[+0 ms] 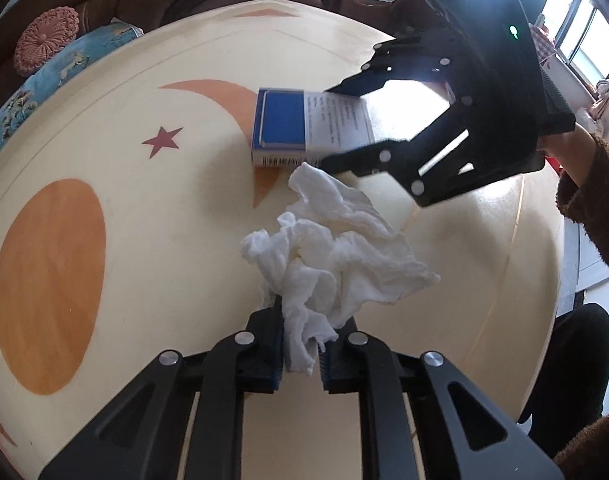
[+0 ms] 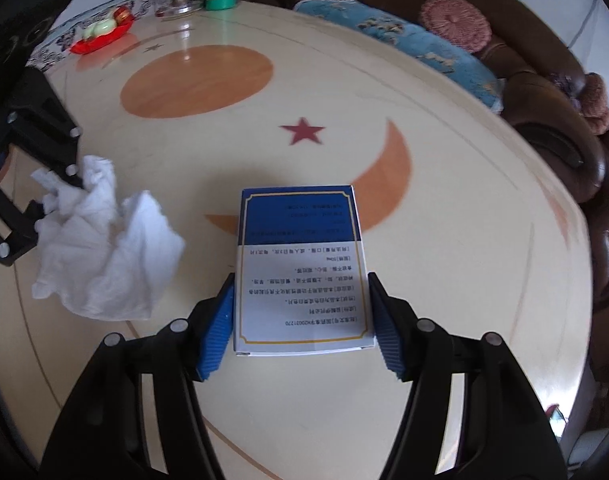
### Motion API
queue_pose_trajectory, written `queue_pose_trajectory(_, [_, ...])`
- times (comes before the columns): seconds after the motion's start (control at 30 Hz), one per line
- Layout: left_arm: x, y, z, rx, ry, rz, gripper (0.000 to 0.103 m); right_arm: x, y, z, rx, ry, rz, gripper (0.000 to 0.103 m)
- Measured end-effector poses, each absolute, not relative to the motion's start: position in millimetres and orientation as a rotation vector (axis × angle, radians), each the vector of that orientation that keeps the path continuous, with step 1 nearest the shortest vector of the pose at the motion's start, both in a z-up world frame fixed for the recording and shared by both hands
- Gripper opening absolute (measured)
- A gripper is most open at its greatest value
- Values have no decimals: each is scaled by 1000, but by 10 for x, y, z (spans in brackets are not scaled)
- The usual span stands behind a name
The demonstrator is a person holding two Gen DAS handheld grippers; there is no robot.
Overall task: Collect trash
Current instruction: 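Lift the tissue with the left tool while the right tool lifts the blue box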
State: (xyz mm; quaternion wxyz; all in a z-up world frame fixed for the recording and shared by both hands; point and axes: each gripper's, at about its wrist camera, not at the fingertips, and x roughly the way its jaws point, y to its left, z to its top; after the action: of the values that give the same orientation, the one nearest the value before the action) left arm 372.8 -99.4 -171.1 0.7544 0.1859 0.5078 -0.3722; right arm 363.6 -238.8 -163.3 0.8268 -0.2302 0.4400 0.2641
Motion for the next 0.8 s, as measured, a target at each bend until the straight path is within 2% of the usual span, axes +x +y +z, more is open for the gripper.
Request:
queue_pose_trajectory(0.4, [3636, -984, -1591, 407, 1058, -733, 13, 3455, -2418, -1511, -474, 929, 516, 61])
queue_pose_trajectory(0.8, [3270, -837, -1207, 370, 1003, -656, 13, 3120, -2406, -1213, -452, 883, 461, 61])
